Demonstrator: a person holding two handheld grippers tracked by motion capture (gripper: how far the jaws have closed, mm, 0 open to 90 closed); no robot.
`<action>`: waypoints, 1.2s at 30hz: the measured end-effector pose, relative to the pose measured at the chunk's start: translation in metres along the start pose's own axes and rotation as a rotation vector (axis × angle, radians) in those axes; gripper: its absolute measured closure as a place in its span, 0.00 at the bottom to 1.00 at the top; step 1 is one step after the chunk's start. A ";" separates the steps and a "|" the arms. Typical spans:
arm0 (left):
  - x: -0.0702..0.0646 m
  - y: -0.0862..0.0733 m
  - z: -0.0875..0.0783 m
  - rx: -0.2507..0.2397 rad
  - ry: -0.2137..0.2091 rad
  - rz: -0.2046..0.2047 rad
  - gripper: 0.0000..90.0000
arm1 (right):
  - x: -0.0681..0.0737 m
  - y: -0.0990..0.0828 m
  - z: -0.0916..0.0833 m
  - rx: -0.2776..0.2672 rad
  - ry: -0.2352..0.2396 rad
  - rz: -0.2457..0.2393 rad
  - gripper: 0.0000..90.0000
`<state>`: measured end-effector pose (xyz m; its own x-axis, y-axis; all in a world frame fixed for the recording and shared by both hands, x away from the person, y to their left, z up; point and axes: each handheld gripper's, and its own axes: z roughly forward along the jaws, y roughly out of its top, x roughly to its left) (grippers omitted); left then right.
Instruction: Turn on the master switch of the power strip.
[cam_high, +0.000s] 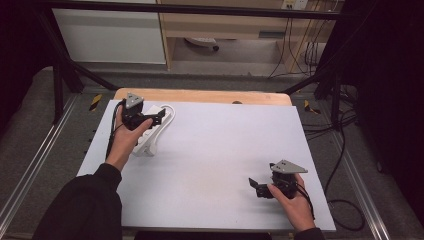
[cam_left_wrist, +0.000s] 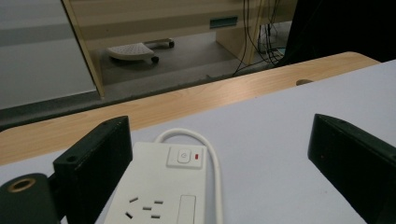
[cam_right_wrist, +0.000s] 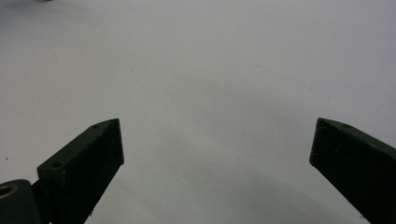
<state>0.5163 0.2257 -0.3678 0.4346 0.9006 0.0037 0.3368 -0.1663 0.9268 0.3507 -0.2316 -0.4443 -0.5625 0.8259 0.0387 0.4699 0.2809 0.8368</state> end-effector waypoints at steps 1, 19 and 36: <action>-0.001 0.001 0.001 0.001 -0.001 0.002 0.07 | 0.000 0.000 0.000 0.000 0.000 0.000 0.04; -0.006 0.007 0.031 0.039 0.004 -0.004 0.08 | 0.000 0.000 -0.001 -0.004 0.006 -0.002 0.04; -0.007 0.008 0.054 0.096 0.019 0.012 0.09 | -0.001 0.000 -0.001 -0.009 0.012 0.000 0.04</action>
<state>0.5612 0.1966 -0.3808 0.4232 0.9058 0.0228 0.4106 -0.2142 0.8863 0.3505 -0.2329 -0.4434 -0.5705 0.8201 0.0448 0.4637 0.2766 0.8417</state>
